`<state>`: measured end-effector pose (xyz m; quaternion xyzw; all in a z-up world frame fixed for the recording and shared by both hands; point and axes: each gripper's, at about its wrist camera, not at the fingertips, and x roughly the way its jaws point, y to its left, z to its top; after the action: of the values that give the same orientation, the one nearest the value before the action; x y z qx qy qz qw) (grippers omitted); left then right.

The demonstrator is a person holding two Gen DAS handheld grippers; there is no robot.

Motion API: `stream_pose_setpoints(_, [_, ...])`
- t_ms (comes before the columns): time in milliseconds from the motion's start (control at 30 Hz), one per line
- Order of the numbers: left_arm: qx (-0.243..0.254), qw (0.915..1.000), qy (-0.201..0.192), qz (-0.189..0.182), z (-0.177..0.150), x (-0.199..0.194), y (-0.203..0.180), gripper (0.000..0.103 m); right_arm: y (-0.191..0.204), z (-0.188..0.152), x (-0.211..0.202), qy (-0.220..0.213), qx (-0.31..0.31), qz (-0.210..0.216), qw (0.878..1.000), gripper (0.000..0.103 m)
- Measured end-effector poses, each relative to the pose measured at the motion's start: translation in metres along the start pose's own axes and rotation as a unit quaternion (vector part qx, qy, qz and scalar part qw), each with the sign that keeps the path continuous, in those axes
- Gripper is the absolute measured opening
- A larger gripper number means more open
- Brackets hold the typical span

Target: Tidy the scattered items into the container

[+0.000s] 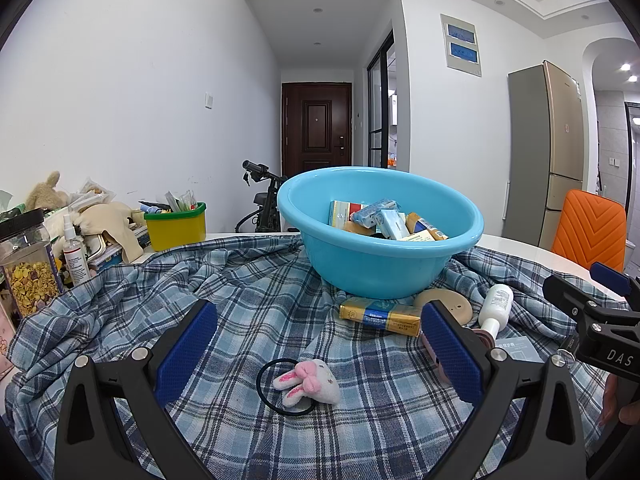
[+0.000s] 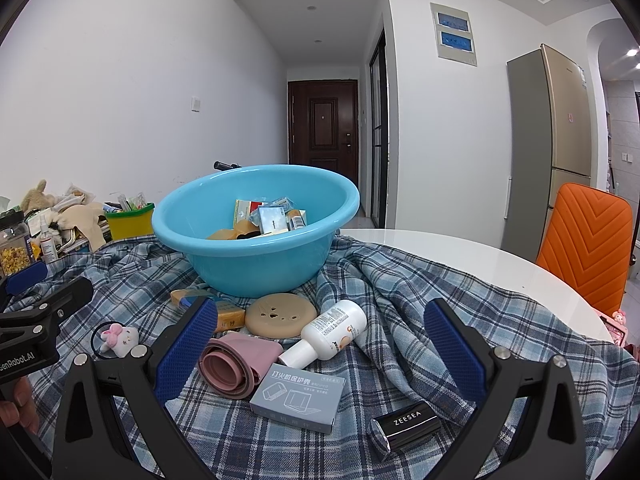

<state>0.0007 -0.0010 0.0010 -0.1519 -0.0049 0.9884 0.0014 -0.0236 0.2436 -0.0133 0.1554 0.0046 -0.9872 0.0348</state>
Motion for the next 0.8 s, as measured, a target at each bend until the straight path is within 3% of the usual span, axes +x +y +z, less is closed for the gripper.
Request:
stream_pose_setpoints(333, [0.002, 1.0, 0.004, 0.001, 0.001, -0.001, 0.001, 0.103, 0.003, 0.0, 0.003, 0.002, 0.0, -0.001, 1.0, 0.103])
stream_pose_setpoints(500, [-0.005, 0.9996, 0.006, 0.027, 0.0, 0.004, 0.004, 0.103, -0.001, 0.001, 0.0, 0.0, 0.004, -0.036, 0.999, 0.103])
stream_pose_setpoints(800, [0.017, 0.9997, 0.017, 0.008, 0.013, 0.011, -0.007, 0.103, -0.013, 0.009, 0.014, 0.042, 0.033, -0.011, 0.999, 0.103])
